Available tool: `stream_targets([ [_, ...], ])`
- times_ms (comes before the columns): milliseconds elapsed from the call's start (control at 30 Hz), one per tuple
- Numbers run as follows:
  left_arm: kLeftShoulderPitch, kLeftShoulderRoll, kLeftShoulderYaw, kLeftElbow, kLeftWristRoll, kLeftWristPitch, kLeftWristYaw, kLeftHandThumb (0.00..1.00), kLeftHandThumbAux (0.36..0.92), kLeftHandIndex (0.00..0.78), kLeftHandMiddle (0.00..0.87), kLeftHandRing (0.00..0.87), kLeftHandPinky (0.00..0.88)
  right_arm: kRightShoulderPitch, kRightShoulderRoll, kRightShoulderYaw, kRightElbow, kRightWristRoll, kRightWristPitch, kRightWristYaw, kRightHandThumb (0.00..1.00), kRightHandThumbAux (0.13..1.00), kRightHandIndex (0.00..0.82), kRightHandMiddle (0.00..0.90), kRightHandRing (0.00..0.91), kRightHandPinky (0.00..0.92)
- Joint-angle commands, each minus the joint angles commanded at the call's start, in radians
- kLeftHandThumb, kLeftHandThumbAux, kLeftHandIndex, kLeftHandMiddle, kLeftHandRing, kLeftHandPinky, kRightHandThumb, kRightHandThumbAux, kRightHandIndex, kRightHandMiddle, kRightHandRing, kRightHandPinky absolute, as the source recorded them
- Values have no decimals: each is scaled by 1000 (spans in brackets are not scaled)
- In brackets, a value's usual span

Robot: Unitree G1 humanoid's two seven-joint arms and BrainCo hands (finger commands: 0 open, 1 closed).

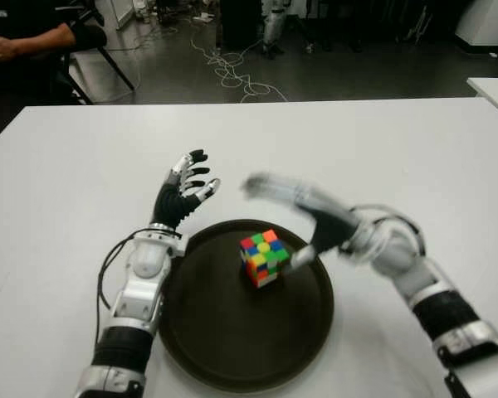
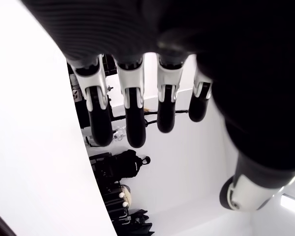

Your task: Pick up the Rubik's Cube and put it in the plate

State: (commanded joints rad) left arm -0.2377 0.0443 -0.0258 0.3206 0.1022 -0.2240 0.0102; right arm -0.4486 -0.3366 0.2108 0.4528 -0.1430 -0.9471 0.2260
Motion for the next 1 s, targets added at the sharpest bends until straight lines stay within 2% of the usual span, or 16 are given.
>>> stream_targets([
  [33, -1, 0, 0, 2, 1, -1, 2, 160, 670, 151, 180, 207, 254, 20, 0, -9, -27, 31, 27, 9, 0, 519, 0, 0, 0, 0],
  [100, -2, 1, -1, 6, 4, -3, 5, 164, 675, 142, 172, 204, 250, 102, 16, -27, -120, 140, 164, 31, 0, 535, 0, 0, 0, 0],
  [133, -3, 2, -2, 10, 5, -6, 7, 165, 676, 141, 171, 203, 249, 150, 26, -39, -181, 213, 273, 37, 0, 538, 0, 0, 0, 0],
  [167, -5, 2, -3, 16, 8, -12, 10, 167, 677, 137, 167, 199, 245, 198, 36, -67, -249, 314, 435, 25, 0, 558, 0, 7, 6, 9],
  [200, -5, 2, -4, 20, 10, -16, 13, 167, 685, 135, 165, 197, 241, 226, 42, -87, -295, 378, 543, 14, 0, 592, 0, 31, 31, 35],
  [233, -6, 1, -4, 23, 12, -19, 16, 166, 688, 134, 165, 196, 240, 246, 49, -107, -322, 424, 630, -5, 0, 604, 0, 40, 40, 44],
  [267, -6, 1, -4, 25, 12, -21, 18, 166, 694, 133, 164, 195, 240, 254, 52, -119, -336, 444, 673, -18, 0, 631, 4, 59, 59, 62],
  [467, -1, -4, -3, 26, 9, -27, 20, 170, 706, 131, 166, 199, 251, 277, 95, -167, -248, 405, 735, -80, 7, 708, 23, 105, 108, 113],
  [567, 2, -3, -5, 21, 11, -31, 21, 168, 706, 131, 164, 199, 248, 327, 110, -178, -336, 384, 838, -147, 52, 732, 29, 112, 121, 134],
  [667, 4, 0, -6, 20, 12, -33, 20, 168, 706, 133, 162, 194, 240, 340, 118, -189, -376, 374, 892, -167, 90, 743, 32, 112, 125, 142],
  [867, 6, 6, -6, 25, 18, -41, 19, 166, 700, 140, 173, 195, 234, 338, 154, -223, -393, 328, 929, -221, 135, 744, 31, 105, 122, 138],
  [933, 4, 8, -7, 30, 21, -46, 19, 165, 696, 142, 178, 197, 225, 322, 163, -240, -374, 312, 927, -237, 142, 743, 25, 100, 116, 128],
  [1000, 3, 11, -7, 34, 21, -51, 17, 166, 695, 143, 182, 199, 223, 273, 161, -261, -296, 298, 904, -245, 145, 742, 18, 94, 110, 113],
])
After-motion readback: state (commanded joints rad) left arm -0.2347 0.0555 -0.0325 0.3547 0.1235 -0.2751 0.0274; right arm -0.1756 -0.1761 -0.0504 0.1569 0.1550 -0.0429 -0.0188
